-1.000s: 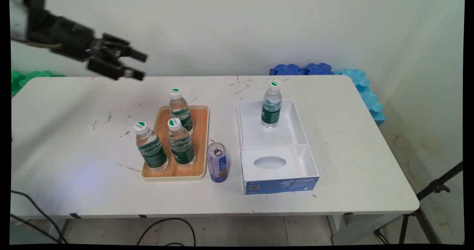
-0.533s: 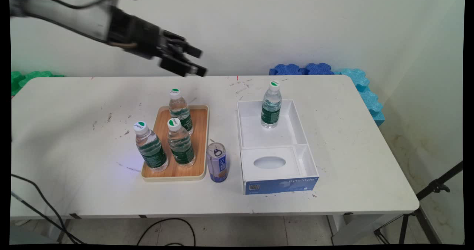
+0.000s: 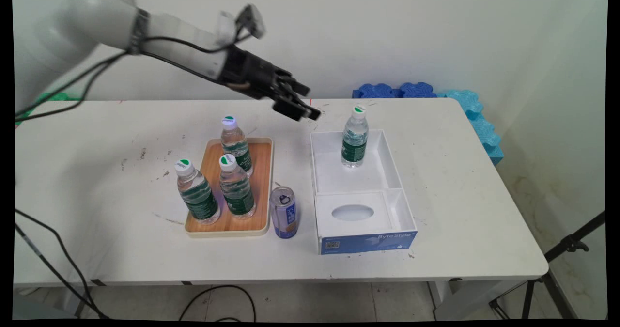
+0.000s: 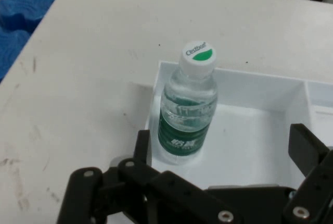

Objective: Pick up the green bottle from the white box

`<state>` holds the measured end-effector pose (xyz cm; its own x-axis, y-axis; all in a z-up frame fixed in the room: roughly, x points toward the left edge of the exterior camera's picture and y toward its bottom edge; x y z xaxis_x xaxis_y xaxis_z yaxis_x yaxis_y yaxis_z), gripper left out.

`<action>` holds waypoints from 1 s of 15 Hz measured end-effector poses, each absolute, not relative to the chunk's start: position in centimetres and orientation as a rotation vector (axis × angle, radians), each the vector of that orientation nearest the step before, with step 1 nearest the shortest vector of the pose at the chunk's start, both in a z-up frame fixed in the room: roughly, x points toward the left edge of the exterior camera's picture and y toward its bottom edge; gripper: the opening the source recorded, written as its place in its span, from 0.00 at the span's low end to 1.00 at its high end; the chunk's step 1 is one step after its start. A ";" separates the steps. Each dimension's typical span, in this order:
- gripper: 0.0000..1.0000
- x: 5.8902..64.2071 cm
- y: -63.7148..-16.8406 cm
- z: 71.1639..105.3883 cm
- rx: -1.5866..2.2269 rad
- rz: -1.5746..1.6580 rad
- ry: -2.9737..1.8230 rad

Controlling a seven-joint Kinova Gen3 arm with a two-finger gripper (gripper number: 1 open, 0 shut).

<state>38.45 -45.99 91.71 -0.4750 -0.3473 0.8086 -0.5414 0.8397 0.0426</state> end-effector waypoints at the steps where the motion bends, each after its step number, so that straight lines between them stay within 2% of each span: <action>1: 1.00 37.6 -46.7 90.8 0.647 0.269 -2.121; 9: 1.00 32.6 -50.4 84.8 0.609 0.236 -2.157; 15: 1.00 30.4 -51.9 82.2 0.576 0.254 -2.157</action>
<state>30.41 -51.92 82.20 -0.5187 -0.3117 0.7961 -0.4883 0.8724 0.0234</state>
